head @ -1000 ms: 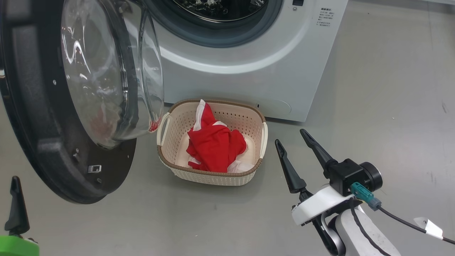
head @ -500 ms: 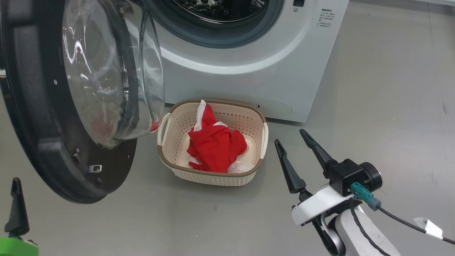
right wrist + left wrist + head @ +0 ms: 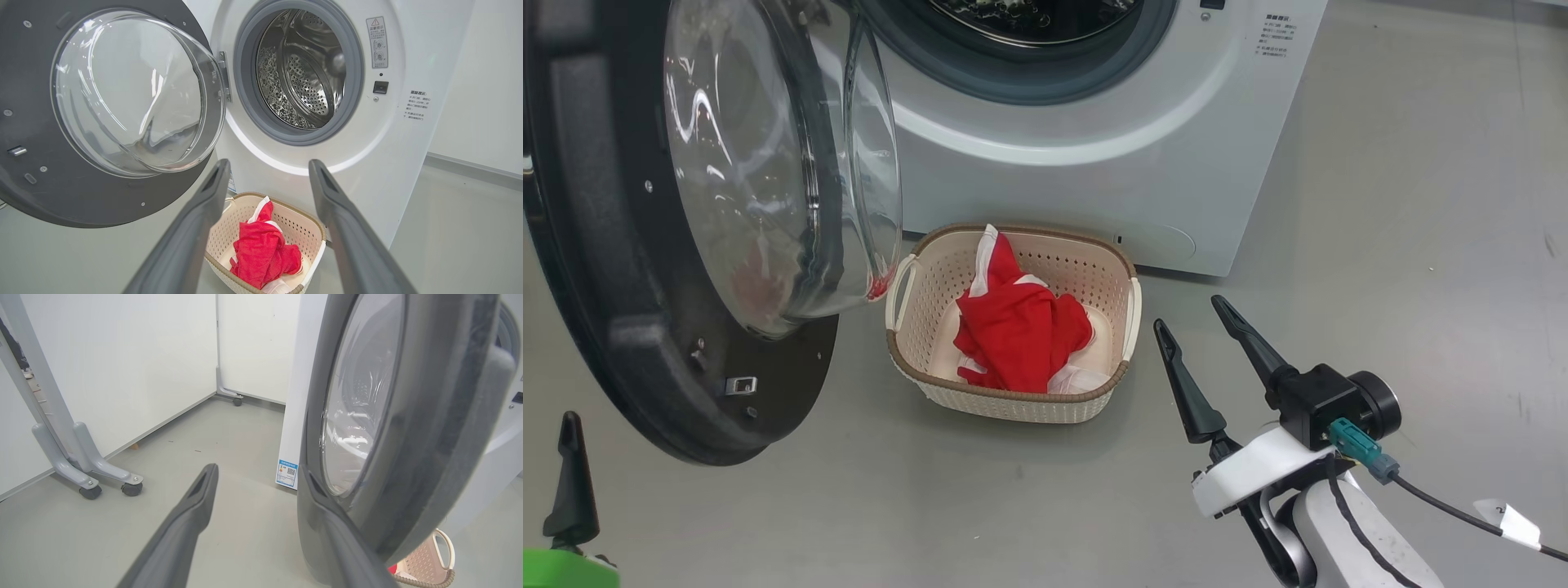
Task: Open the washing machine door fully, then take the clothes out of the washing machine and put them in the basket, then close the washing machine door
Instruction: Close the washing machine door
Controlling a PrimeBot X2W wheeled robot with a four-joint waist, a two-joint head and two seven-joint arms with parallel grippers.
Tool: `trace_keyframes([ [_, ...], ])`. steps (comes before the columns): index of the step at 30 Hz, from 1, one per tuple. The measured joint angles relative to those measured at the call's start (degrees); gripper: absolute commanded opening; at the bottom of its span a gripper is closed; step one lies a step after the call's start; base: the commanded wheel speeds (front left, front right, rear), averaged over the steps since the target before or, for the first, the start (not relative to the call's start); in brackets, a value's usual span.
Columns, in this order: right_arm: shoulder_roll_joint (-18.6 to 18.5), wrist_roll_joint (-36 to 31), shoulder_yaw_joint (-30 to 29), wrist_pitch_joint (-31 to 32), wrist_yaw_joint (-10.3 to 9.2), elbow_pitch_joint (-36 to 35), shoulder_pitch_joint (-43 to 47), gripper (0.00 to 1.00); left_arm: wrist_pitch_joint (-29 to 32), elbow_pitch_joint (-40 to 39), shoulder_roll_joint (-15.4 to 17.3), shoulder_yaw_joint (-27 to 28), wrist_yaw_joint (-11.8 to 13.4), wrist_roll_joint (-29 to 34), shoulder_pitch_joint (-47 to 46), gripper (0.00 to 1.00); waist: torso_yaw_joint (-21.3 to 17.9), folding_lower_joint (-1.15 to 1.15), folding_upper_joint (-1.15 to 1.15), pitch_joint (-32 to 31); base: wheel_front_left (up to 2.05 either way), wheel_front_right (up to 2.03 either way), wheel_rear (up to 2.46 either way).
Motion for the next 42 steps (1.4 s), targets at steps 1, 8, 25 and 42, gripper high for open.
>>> trace_keyframes([
  [1, 0.0, 0.0, 0.0, 0.0, 0.00, 0.0, 0.0, 1.00, -0.2, 0.1, 0.0, -0.1, 0.0, 0.0, 0.0, 1.00, 0.0, 0.00, 0.00, 0.0, 0.00, 0.00, 0.00],
  [8, 0.0, 0.0, -0.1, 0.0, -0.03, 0.0, 0.0, 1.00, -0.4, 0.4, 0.0, -0.2, 0.0, -0.2, 0.0, 1.00, 0.1, 0.00, 0.00, 0.1, 0.00, 0.00, 0.00],
  [25, 0.0, 0.0, -0.1, 0.0, -0.03, 0.0, 0.0, 1.00, -0.9, 0.9, 0.3, -0.4, 0.0, -0.3, -0.1, 1.00, 0.4, 0.00, 0.00, 0.2, 0.00, 0.00, 0.00],
  [42, 0.0, 0.0, 0.0, 0.0, -0.07, 0.0, 0.0, 1.00, -1.0, 0.7, 2.3, -1.7, 0.0, -1.2, -0.2, 0.00, 0.3, 0.00, 0.00, 0.6, 0.00, 0.00, 0.00],
])
